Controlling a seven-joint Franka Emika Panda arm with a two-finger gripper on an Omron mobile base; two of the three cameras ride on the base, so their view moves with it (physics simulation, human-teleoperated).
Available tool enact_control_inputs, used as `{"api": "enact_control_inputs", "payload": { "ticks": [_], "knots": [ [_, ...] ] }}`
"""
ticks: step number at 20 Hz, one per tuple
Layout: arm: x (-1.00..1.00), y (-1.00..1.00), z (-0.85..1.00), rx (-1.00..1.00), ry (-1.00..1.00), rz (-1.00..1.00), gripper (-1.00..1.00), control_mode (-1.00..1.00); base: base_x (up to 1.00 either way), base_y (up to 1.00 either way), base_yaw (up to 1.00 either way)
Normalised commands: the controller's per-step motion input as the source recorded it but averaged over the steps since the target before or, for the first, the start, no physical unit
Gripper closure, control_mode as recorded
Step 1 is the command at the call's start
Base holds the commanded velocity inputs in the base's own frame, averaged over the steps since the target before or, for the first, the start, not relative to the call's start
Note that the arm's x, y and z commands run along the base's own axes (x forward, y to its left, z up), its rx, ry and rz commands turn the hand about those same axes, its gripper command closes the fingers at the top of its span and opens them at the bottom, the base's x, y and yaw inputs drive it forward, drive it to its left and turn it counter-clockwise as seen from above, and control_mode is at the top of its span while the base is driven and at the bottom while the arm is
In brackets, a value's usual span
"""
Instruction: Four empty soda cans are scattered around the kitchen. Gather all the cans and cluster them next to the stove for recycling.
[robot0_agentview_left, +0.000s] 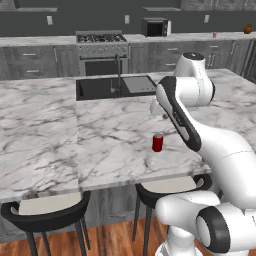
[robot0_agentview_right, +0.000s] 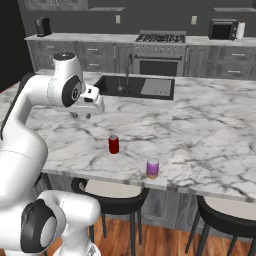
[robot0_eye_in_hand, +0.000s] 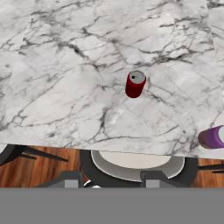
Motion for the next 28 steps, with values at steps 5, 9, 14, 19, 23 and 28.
{"api": "enact_control_inputs", "payload": {
  "ticks": [5, 9, 14, 19, 23, 28],
  "knots": [
    [-0.04, -0.07, 0.0, 0.0, 0.0, 0.0, -1.0, -1.0, 0.0, 0.0, 0.0],
    [-0.18, -0.36, -0.07, 0.0, 0.0, 0.0, -1.0, -1.0, 0.0, 0.0, 0.0],
    [-0.13, -0.63, -0.15, 0.0, 0.0, 0.0, -1.0, -1.0, 0.0, 0.0, 0.0],
    [-0.04, -0.65, -0.24, 0.0, 0.0, 0.0, -1.0, -1.0, 0.0, 0.0, 0.0],
    [-0.01, -0.61, -0.24, 0.0, 0.0, 0.0, -1.0, -1.0, 0.0, 0.0, 0.0],
    [-0.02, -0.43, -0.31, 0.0, 0.01, -0.03, -1.0, -1.0, 0.0, 0.0, 0.0]
  ]
}}
